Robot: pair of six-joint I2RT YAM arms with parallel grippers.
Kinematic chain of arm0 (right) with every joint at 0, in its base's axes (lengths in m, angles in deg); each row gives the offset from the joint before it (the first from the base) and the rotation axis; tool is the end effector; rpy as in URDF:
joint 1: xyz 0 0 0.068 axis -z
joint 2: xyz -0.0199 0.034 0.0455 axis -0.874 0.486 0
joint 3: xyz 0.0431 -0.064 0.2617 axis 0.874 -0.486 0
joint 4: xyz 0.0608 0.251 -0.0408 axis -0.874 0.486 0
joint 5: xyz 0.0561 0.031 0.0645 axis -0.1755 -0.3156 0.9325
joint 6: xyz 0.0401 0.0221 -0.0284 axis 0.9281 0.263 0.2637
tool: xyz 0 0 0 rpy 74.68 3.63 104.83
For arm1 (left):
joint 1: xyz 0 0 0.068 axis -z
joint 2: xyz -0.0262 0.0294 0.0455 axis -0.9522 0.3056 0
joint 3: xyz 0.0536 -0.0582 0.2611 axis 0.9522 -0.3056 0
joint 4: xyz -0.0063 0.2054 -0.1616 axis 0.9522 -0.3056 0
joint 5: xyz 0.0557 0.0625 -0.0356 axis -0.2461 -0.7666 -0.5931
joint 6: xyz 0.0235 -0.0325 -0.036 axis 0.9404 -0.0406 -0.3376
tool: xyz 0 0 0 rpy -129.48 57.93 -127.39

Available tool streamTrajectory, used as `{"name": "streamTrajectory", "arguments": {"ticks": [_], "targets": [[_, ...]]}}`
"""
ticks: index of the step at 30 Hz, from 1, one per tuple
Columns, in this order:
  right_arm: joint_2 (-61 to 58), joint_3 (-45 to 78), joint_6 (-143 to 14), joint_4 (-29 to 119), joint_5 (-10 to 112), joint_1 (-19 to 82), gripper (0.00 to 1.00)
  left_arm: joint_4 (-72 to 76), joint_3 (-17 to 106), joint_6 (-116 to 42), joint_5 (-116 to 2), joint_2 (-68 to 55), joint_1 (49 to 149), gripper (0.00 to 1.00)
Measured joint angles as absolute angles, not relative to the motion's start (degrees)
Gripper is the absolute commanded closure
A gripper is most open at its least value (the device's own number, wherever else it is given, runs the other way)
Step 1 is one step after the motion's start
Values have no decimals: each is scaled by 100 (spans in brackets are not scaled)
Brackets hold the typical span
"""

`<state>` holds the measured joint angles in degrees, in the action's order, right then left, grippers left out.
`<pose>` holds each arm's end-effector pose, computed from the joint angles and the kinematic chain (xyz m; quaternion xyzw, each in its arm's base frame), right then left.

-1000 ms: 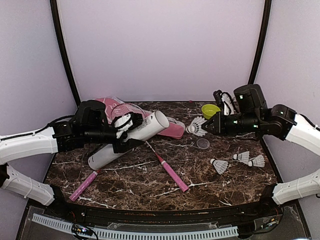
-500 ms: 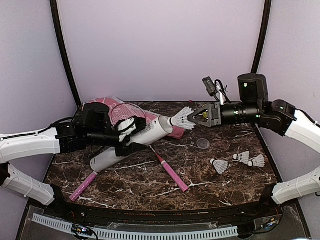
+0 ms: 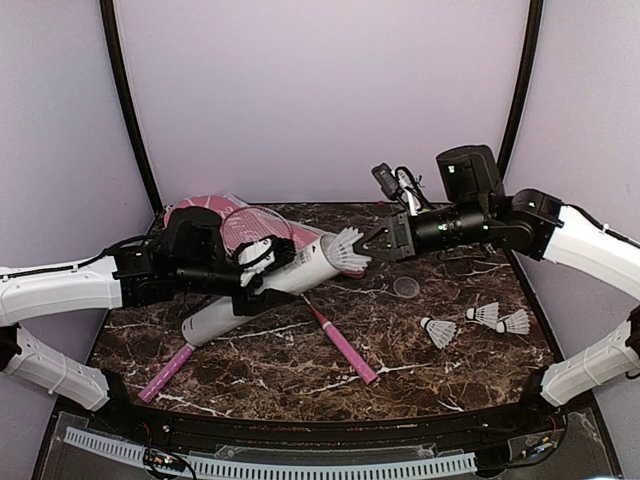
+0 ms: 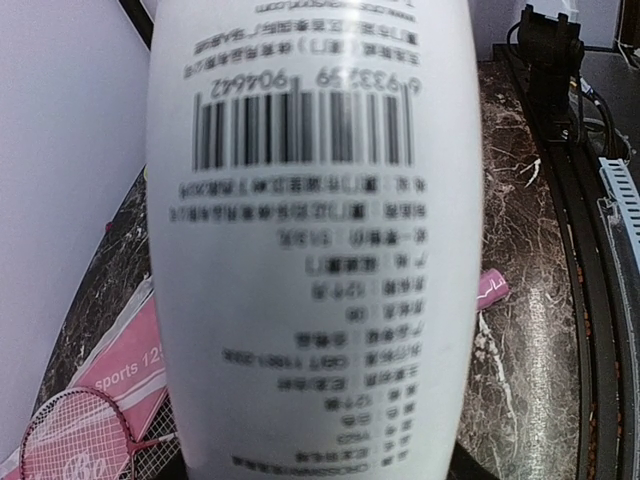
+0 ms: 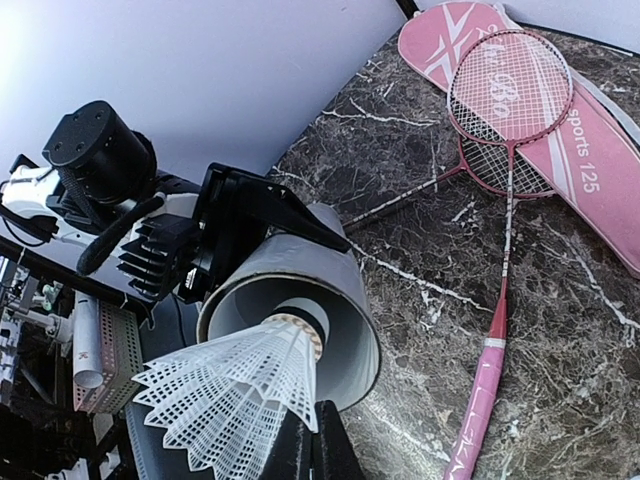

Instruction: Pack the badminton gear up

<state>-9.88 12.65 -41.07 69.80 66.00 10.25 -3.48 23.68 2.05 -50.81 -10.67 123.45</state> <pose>0.1681 0.2270 0.3761 -0.2501 0.8000 0.4650 0.2849 0.1711 -0.2274 0.2968 0.5761 0.5962 -0.2166 0.5156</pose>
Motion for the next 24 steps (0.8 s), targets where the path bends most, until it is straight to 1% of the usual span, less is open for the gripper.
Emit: {"name": "streamTrajectory", "arguments": {"ticks": [7,24], "targets": [[-599,1588,-4310,7153,6527,780,100,-350,2368,205,-5057,-1024,12354,45],[-245,1612,-4350,7033,6530,576,100,-350,2368,179,-5070,-945,12399,45]]}}
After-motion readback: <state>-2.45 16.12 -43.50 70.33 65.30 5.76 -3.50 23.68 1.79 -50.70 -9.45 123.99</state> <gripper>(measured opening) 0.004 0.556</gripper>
